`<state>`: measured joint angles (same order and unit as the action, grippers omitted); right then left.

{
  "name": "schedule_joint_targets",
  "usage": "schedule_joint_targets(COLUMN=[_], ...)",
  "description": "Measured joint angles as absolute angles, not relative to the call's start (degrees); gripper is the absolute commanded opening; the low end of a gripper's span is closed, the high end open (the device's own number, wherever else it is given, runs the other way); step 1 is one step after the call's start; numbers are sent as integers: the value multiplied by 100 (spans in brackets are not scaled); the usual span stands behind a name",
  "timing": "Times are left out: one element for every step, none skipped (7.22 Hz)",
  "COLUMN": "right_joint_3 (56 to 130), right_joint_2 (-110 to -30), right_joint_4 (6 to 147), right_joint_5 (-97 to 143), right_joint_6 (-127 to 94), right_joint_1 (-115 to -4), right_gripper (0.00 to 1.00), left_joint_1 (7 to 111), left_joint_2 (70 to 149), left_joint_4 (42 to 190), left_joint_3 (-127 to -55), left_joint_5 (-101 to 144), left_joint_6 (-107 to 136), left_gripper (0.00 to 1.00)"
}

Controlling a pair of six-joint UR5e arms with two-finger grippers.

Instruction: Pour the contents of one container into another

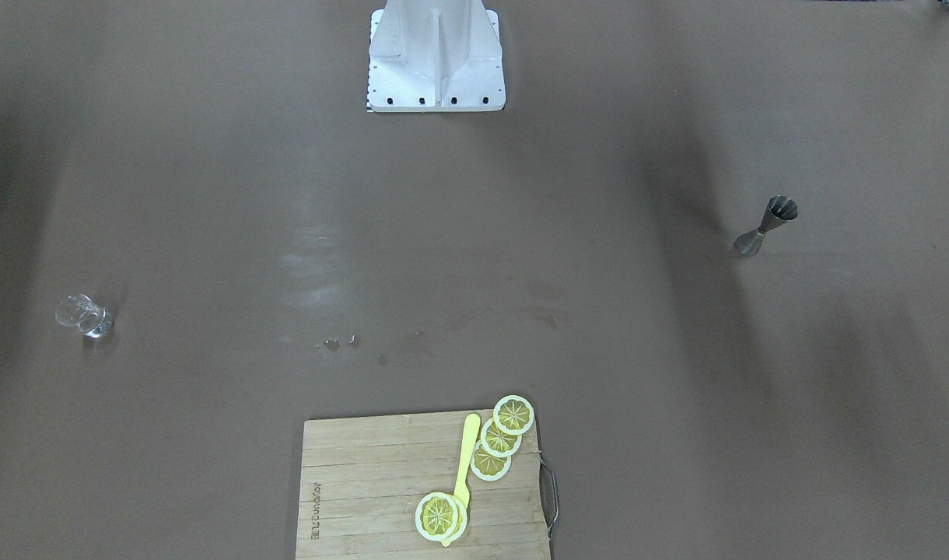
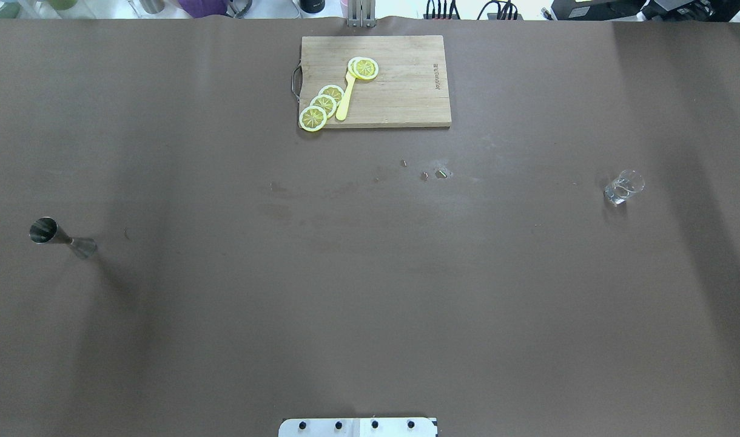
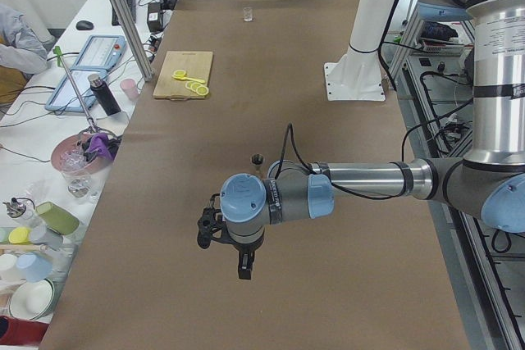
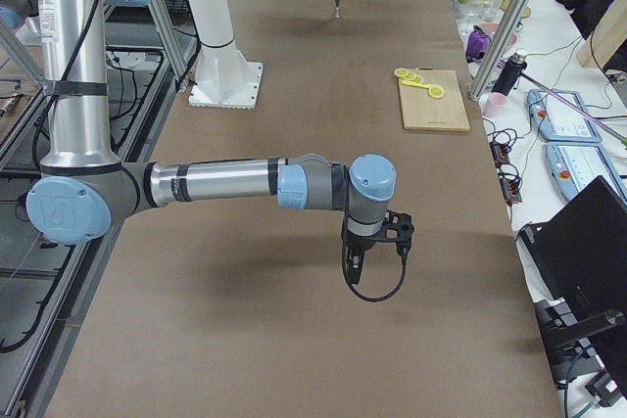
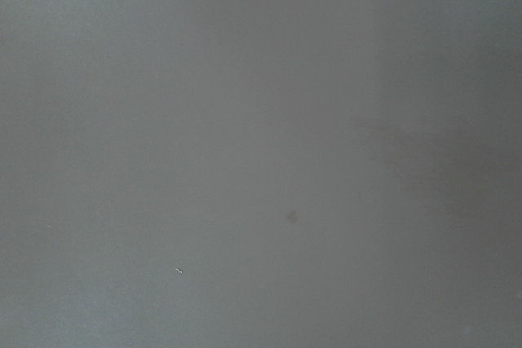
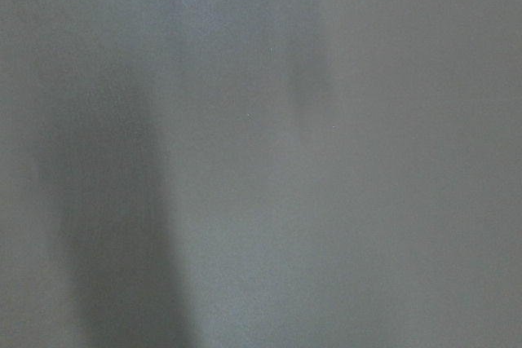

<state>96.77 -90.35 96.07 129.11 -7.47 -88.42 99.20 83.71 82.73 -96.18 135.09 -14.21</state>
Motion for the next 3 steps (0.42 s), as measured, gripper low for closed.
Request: schedule_joint_targets(right_joint_3=[9674, 9664, 9646], right_joint_2=[-9035, -9035, -9034], right_joint_4=[9606, 9606, 9606], right_joint_5=[12911, 12911, 12911], right_joint_6=[-747, -749, -752], right_joint_1=[-8842, -8842, -8842], right_gripper=[100, 100, 100], left_joint_1=[9924, 9926, 9926], left_joint_2=[8368, 8368, 8367], left_joint_4=[8278, 8284, 8285], left_joint_3=[-9624, -9627, -9622], left_joint_5=[13509, 13507, 13505], left_joint_6=[-1423, -1422, -1418], left_gripper=[99, 99, 99])
